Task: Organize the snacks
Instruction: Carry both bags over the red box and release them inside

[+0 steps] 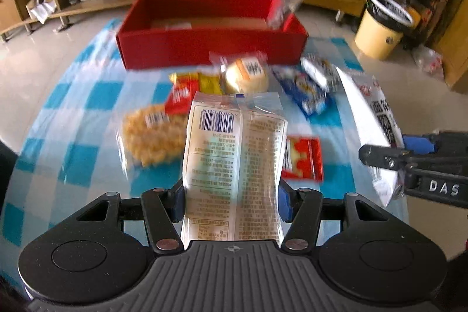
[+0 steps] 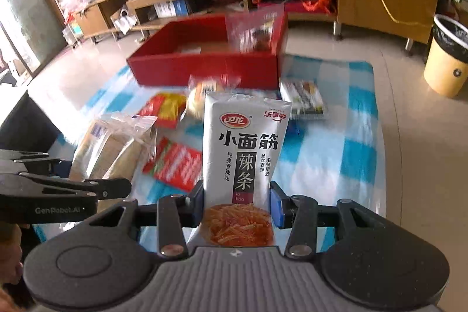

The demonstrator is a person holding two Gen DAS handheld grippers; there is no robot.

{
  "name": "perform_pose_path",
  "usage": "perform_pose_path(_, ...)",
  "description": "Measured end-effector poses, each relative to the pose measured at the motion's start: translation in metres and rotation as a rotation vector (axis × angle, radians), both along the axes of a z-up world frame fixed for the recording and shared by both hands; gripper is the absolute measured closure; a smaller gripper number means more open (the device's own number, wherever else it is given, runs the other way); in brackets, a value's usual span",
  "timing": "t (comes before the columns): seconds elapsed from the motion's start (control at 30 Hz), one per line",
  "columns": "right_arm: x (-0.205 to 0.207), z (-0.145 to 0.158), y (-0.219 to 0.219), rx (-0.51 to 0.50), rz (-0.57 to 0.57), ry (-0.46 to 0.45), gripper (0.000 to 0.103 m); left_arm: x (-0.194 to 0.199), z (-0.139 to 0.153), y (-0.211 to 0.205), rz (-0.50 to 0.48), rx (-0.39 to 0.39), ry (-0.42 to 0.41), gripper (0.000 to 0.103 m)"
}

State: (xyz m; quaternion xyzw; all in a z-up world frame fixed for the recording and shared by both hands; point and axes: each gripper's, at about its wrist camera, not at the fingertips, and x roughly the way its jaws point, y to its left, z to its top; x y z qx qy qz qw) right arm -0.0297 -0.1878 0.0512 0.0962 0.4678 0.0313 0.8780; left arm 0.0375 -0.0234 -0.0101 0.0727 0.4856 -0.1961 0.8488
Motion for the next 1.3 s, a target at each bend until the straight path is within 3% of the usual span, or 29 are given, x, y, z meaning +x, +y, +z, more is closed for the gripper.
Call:
perform_pose_path(0.33,0.072,0.015,-0.004,0.003,-0.012,-0.065,0.059,0.063,0.019,-0.007,0.083,-0.060,-0.032,0.039)
perform_pose_path(0.6,0.121,0.010,-0.007,-0.006,-0.018,-0.068,0.059,0.107,0.028,-0.025,0.108,-0.068,-0.066,0.039)
perform_pose_path(1.3,0.229,-0.020,-0.010,-0.041,-0.005,-0.049,0.059,0.212,-0.002,-0.046,0.178,-0.011,-0.054,0.039)
